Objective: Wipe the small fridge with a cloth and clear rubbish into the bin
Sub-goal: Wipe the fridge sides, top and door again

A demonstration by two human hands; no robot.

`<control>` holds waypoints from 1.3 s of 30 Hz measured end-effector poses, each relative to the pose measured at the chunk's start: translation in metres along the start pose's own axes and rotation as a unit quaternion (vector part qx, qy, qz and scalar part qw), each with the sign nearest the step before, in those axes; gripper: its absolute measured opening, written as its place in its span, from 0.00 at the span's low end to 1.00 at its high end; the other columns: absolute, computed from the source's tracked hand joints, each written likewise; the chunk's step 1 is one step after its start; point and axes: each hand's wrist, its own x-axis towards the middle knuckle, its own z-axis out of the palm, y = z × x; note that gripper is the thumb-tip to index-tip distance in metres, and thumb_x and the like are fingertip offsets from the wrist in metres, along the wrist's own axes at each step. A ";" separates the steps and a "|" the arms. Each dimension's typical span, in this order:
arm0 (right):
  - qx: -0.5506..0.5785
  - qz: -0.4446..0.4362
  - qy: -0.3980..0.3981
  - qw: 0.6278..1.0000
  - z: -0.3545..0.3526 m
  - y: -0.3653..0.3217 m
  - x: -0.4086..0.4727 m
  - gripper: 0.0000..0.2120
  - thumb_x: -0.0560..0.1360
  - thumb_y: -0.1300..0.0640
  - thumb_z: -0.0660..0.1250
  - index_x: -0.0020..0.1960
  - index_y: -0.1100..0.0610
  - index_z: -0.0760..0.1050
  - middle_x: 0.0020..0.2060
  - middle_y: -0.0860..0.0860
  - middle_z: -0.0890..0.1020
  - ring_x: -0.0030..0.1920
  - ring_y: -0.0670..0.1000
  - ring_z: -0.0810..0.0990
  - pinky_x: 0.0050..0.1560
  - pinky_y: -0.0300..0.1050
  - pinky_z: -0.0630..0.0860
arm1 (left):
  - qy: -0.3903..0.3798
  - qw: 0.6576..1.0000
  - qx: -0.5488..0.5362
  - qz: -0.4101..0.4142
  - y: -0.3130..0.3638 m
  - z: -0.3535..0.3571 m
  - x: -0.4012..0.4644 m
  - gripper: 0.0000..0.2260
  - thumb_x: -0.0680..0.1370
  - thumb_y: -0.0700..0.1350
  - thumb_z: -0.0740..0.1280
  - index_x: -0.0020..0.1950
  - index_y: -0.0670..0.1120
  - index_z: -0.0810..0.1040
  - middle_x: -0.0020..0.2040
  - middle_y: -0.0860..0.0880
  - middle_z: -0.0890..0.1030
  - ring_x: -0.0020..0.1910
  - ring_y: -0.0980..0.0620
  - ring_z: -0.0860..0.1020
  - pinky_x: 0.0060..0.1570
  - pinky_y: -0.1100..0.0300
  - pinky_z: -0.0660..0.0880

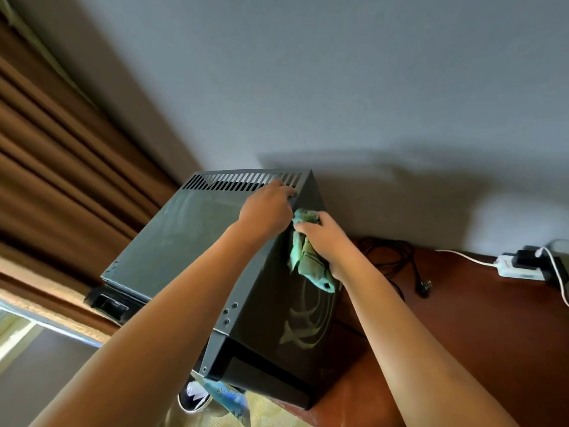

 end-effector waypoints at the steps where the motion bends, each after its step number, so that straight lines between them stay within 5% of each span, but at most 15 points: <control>1: 0.002 -0.019 0.015 1.000 -0.001 -0.005 0.003 0.15 0.75 0.51 0.68 0.61 0.50 0.74 0.52 0.52 0.80 0.52 0.53 0.81 0.52 0.52 0.80 | -0.002 1.000 0.007 0.001 0.001 -0.003 0.002 0.18 0.83 0.44 0.58 0.72 0.50 0.76 0.68 0.49 0.75 0.66 0.45 0.75 0.61 0.49 0.75; 6: -0.038 0.000 0.063 0.997 -0.005 0.020 0.016 0.23 0.73 0.46 0.64 0.68 0.42 0.69 0.60 0.51 0.77 0.57 0.54 0.78 0.60 0.56 0.77 | 0.013 1.000 0.010 0.002 0.002 -0.004 0.003 0.18 0.82 0.42 0.59 0.70 0.50 0.77 0.69 0.50 0.75 0.64 0.45 0.76 0.59 0.49 0.76; 10: -0.074 0.079 0.012 0.994 -0.009 0.036 0.015 0.22 0.74 0.45 0.66 0.66 0.48 0.69 0.56 0.53 0.79 0.52 0.56 0.80 0.52 0.54 0.79 | 0.041 0.999 0.018 -0.008 0.005 0.002 0.006 0.16 0.81 0.42 0.62 0.68 0.50 0.78 0.66 0.50 0.76 0.60 0.45 0.78 0.53 0.52 0.77; 13: -0.057 0.034 0.002 0.998 -0.006 0.008 0.009 0.23 0.69 0.45 0.69 0.62 0.49 0.73 0.53 0.53 0.82 0.51 0.54 0.82 0.54 0.56 0.81 | 0.045 0.999 0.021 -0.014 0.006 0.002 0.010 0.14 0.80 0.42 0.63 0.64 0.51 0.80 0.63 0.51 0.77 0.57 0.45 0.79 0.47 0.54 0.74; 17: -0.018 -0.062 0.004 0.998 -0.008 -0.039 0.009 0.17 0.75 0.50 0.67 0.63 0.46 0.73 0.55 0.49 0.80 0.54 0.51 0.81 0.56 0.53 0.79 | 0.045 0.998 0.037 -0.025 0.009 -0.001 0.012 0.11 0.79 0.41 0.62 0.57 0.50 0.80 0.57 0.49 0.78 0.50 0.46 0.78 0.42 0.55 0.70; 21: -0.055 -0.045 0.063 0.995 -0.010 -0.024 0.024 0.26 0.72 0.45 0.64 0.70 0.42 0.67 0.60 0.51 0.76 0.56 0.54 0.78 0.59 0.57 0.77 | 0.057 0.998 0.005 -0.033 0.009 0.001 0.010 0.15 0.80 0.40 0.63 0.64 0.52 0.80 0.63 0.51 0.78 0.57 0.46 0.79 0.48 0.54 0.75; 26: -0.086 0.097 -0.015 0.991 -0.016 0.002 0.023 0.24 0.75 0.49 0.65 0.69 0.52 0.65 0.57 0.56 0.79 0.54 0.58 0.80 0.59 0.59 0.78 | 0.071 0.997 0.000 -0.036 0.011 0.004 0.010 0.13 0.81 0.42 0.64 0.64 0.51 0.80 0.64 0.50 0.78 0.57 0.46 0.79 0.47 0.56 0.72; 28: -0.079 0.089 -0.034 0.992 -0.012 -0.008 0.018 0.30 0.70 0.47 0.67 0.69 0.54 0.66 0.56 0.57 0.80 0.53 0.58 0.82 0.57 0.59 0.80 | 0.078 0.996 0.002 -0.037 0.011 0.003 0.012 0.13 0.81 0.42 0.65 0.64 0.51 0.80 0.63 0.51 0.78 0.56 0.47 0.79 0.45 0.57 0.70; 31: -0.063 0.011 -0.031 0.997 -0.013 -0.036 0.019 0.20 0.75 0.46 0.66 0.65 0.50 0.68 0.55 0.53 0.80 0.54 0.55 0.81 0.58 0.57 0.79 | 0.073 0.997 0.010 -0.035 0.012 0.001 0.015 0.14 0.80 0.40 0.63 0.63 0.51 0.80 0.61 0.50 0.78 0.54 0.47 0.79 0.44 0.57 0.69; 35: -0.063 -0.069 0.063 0.994 -0.019 -0.045 0.036 0.21 0.78 0.49 0.63 0.70 0.46 0.68 0.61 0.51 0.76 0.56 0.52 0.78 0.60 0.57 0.77 | 0.078 0.996 0.008 -0.038 0.011 0.003 0.014 0.13 0.81 0.42 0.63 0.64 0.51 0.80 0.62 0.50 0.78 0.54 0.46 0.79 0.43 0.56 0.69; 39: -0.136 0.046 0.046 0.989 -0.028 -0.014 0.043 0.26 0.79 0.49 0.61 0.76 0.49 0.61 0.63 0.55 0.74 0.56 0.56 0.77 0.56 0.54 0.77 | 0.081 0.996 0.001 -0.034 0.011 0.008 0.012 0.16 0.81 0.39 0.62 0.66 0.49 0.78 0.64 0.50 0.76 0.56 0.46 0.79 0.45 0.57 0.71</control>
